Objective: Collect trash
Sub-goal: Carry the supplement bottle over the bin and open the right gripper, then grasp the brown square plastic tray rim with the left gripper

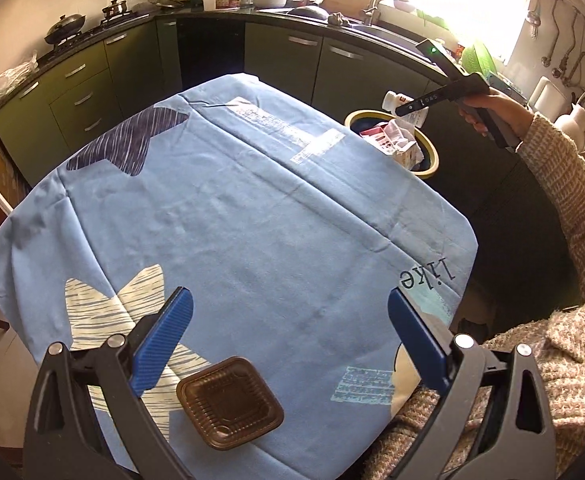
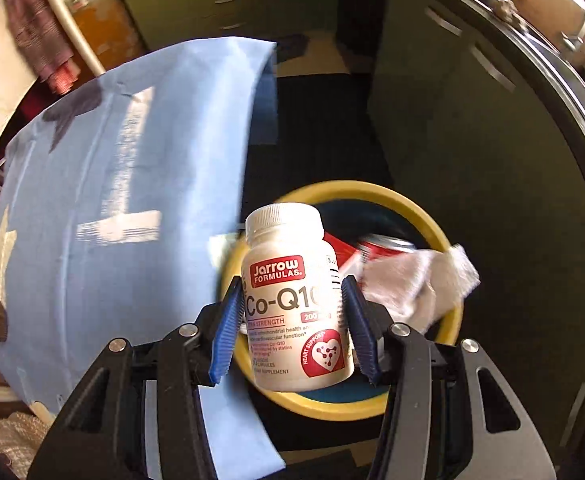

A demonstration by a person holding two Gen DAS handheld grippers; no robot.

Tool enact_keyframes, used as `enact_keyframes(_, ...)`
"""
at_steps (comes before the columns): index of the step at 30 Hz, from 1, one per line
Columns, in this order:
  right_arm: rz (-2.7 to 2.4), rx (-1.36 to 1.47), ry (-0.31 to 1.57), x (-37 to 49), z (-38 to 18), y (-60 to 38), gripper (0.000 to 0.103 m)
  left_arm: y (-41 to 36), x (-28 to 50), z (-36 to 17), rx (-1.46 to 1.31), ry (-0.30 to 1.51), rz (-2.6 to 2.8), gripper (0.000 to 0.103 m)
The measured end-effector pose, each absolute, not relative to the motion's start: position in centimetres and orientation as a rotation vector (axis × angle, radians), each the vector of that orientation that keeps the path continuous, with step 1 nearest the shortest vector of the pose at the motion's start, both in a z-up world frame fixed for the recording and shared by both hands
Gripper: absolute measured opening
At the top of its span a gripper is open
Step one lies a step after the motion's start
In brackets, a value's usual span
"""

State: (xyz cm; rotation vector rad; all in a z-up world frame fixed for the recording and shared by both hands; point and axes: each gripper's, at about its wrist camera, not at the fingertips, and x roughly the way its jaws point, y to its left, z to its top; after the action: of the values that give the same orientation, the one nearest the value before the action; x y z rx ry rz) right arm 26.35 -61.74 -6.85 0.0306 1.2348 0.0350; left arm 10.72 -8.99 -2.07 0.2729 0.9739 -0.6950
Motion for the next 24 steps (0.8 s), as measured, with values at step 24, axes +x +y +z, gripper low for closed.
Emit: enact_keyframes(24,0.207,0.227,1.085,19.4,-4.3,-59.8,0.067,-6.0,9.5,-4.0,0.413,1.024,-0.688,0.096)
